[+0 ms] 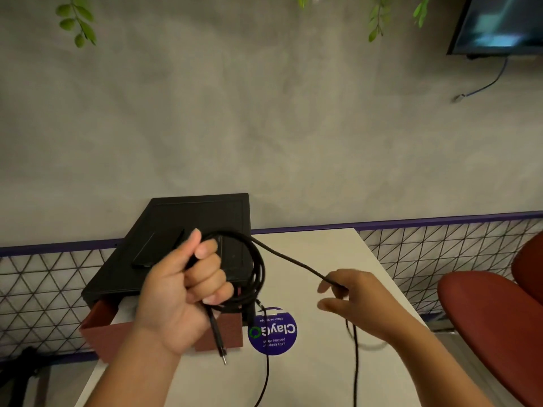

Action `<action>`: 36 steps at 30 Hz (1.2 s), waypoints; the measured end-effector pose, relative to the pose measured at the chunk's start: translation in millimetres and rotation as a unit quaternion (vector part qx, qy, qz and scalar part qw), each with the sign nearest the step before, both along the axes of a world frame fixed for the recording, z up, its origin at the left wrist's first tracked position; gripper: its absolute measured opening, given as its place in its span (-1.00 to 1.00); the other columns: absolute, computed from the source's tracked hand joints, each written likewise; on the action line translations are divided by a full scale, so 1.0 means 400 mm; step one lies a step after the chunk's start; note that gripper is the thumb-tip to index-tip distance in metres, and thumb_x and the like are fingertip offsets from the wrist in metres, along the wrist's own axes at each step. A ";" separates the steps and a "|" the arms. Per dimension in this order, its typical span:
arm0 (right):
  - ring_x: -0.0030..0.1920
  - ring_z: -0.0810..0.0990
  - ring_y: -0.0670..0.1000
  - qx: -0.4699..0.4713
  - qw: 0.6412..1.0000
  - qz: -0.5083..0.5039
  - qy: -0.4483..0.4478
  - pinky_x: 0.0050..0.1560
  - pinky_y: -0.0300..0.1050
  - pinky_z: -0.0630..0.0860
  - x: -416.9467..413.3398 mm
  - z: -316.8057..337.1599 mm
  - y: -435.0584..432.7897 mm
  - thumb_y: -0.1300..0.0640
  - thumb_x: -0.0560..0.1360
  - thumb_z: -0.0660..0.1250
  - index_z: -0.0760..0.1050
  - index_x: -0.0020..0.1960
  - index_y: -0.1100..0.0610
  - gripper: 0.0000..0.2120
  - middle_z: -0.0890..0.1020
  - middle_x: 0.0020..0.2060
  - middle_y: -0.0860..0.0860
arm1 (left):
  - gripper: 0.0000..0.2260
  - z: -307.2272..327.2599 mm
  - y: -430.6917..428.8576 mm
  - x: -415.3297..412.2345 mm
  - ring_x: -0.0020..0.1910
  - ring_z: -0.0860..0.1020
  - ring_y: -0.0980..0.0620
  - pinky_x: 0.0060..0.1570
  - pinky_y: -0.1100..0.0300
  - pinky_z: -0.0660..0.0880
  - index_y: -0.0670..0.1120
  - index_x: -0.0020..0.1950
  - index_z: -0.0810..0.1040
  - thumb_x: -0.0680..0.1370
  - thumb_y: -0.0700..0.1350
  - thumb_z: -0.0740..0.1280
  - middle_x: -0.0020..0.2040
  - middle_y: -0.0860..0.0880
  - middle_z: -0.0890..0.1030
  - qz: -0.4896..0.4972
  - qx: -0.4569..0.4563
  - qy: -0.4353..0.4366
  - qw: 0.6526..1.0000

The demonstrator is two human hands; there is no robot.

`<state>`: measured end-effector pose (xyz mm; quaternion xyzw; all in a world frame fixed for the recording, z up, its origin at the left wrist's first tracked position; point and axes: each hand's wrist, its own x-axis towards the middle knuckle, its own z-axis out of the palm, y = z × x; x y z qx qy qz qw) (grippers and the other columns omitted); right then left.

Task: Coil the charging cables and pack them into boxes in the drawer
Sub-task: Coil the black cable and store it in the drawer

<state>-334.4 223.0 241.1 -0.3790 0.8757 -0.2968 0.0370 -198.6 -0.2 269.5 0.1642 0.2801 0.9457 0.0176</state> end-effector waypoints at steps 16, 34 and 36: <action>-0.49 0.45 -0.27 -0.247 0.952 -0.065 -0.168 -0.44 -0.45 0.33 -0.069 0.033 0.049 0.22 0.49 0.32 0.59 -0.13 0.12 -0.92 0.54 -0.50 -0.18 | -0.77 0.008 -0.031 0.020 -0.52 0.14 0.08 -0.46 0.20 0.35 -0.13 -0.27 0.50 0.48 0.00 0.31 -0.47 0.02 0.17 0.130 -0.056 -0.060 0.988; 0.05 0.44 -0.07 -0.014 0.990 0.058 0.130 -0.12 -0.56 0.25 -0.001 -0.039 -0.075 0.22 0.56 0.23 0.45 0.18 0.06 -0.79 0.38 0.13 -0.08 | -0.60 0.023 0.046 0.008 -0.70 0.17 0.20 -0.66 0.30 0.25 -0.06 -0.44 0.43 0.09 0.07 0.62 -0.62 0.11 0.20 0.199 -0.139 -0.140 0.960; 0.24 0.38 -0.10 -0.018 0.994 0.067 0.083 0.08 -0.54 0.26 0.012 -0.072 -0.079 0.22 0.55 0.24 0.32 0.33 -0.01 -0.63 0.25 0.34 -0.12 | -0.68 0.024 0.049 0.008 -0.70 0.16 0.20 -0.66 0.31 0.23 -0.06 -0.45 0.42 0.26 0.07 0.50 -0.62 0.10 0.19 0.217 -0.134 -0.155 0.954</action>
